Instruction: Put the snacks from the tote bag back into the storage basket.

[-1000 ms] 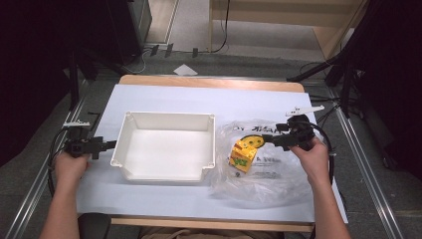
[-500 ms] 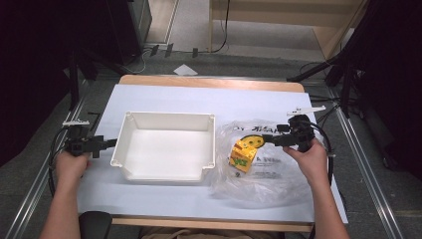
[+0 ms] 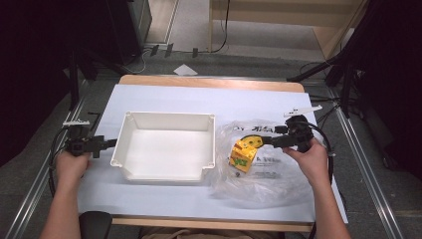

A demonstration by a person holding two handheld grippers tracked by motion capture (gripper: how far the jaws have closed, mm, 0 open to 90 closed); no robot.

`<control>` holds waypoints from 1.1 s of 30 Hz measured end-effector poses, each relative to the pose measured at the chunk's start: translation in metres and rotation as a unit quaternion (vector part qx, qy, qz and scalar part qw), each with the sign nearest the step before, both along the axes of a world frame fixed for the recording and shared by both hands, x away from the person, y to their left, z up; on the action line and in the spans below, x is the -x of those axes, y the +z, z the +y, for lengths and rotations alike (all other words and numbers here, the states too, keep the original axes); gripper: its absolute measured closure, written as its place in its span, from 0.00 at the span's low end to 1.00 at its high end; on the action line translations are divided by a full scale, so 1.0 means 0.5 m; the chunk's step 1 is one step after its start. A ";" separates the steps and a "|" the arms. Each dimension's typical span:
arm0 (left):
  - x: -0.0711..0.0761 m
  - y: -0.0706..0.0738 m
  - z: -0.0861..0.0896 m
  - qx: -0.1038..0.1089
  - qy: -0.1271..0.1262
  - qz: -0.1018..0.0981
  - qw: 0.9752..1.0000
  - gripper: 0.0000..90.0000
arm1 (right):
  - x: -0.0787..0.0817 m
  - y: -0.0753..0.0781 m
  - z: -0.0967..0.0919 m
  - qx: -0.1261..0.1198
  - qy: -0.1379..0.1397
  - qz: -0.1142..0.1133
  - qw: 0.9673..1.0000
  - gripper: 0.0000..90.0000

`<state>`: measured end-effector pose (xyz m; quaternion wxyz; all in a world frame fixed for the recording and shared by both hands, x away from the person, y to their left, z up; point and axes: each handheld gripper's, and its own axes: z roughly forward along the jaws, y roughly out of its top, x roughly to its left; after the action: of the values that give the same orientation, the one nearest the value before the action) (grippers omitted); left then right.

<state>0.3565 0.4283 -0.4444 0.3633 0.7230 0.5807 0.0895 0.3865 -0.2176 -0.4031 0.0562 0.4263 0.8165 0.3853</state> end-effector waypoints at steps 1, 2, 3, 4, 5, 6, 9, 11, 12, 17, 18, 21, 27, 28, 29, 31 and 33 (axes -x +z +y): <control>0.000 -0.001 0.000 -0.002 0.001 0.001 1.000 0.26 | 0.000 0.001 0.001 0.002 0.001 -0.002 1.000 0.25; 0.000 -0.001 0.001 -0.003 0.001 0.002 1.000 0.26 | 0.001 0.002 0.002 0.002 0.002 -0.002 1.000 0.25; 0.000 -0.001 0.001 -0.003 0.001 0.002 1.000 0.26 | 0.002 0.004 0.003 0.002 0.002 0.000 1.000 0.25; 0.000 -0.001 0.001 -0.002 0.000 0.002 1.000 0.26 | 0.002 0.006 0.004 0.004 0.004 -0.003 1.000 0.25; 0.000 -0.001 0.001 -0.002 0.000 0.001 1.000 0.26 | 0.003 0.008 0.005 0.007 0.005 -0.002 1.000 0.26; 0.000 0.000 0.001 -0.001 0.000 0.001 1.000 0.26 | 0.004 0.010 0.007 0.008 0.005 -0.001 1.000 0.26; 0.000 -0.001 0.001 -0.002 0.000 0.001 1.000 0.26 | 0.006 0.014 0.012 0.008 0.018 0.002 1.000 0.27; 0.000 -0.001 0.001 -0.002 0.000 0.001 1.000 0.26 | 0.008 0.018 0.017 0.017 0.024 0.004 1.000 0.27; 0.000 0.000 0.001 -0.002 0.000 0.001 1.000 0.26 | 0.009 0.020 0.020 0.021 0.026 0.005 0.999 0.27; 0.000 -0.001 0.000 -0.004 0.001 0.002 1.000 0.26 | 0.014 0.031 0.029 0.028 0.032 0.005 0.999 0.27; 0.000 0.000 0.000 -0.001 -0.001 0.002 1.000 0.26 | 0.015 0.033 0.030 0.028 0.034 0.006 0.999 0.28; 0.001 0.001 0.000 0.002 0.000 -0.001 1.000 0.26 | 0.018 0.040 0.033 0.035 0.036 0.005 0.999 0.28; 0.000 0.000 0.001 0.000 0.001 0.000 1.000 0.26 | 0.024 0.054 0.037 0.044 0.041 0.006 0.998 0.29; 0.000 0.000 0.001 0.000 0.001 0.000 1.000 0.26 | 0.025 0.056 0.038 0.047 0.041 0.005 0.998 0.29; 0.000 0.000 0.001 -0.001 0.000 0.001 1.000 0.26 | 0.026 0.058 0.038 0.049 0.044 0.003 0.998 0.29; 0.000 0.000 0.001 -0.001 0.000 0.001 1.000 0.26 | 0.028 0.063 0.040 0.055 0.046 0.000 0.997 0.29; 0.001 0.002 0.001 0.003 0.001 -0.002 1.000 0.26 | 0.031 0.070 0.042 0.055 0.045 0.000 0.997 0.30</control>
<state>0.3561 0.4287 -0.4437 0.3666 0.7213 0.5809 0.0890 0.3708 -0.1966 -0.3683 0.0615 0.3853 0.8548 0.3421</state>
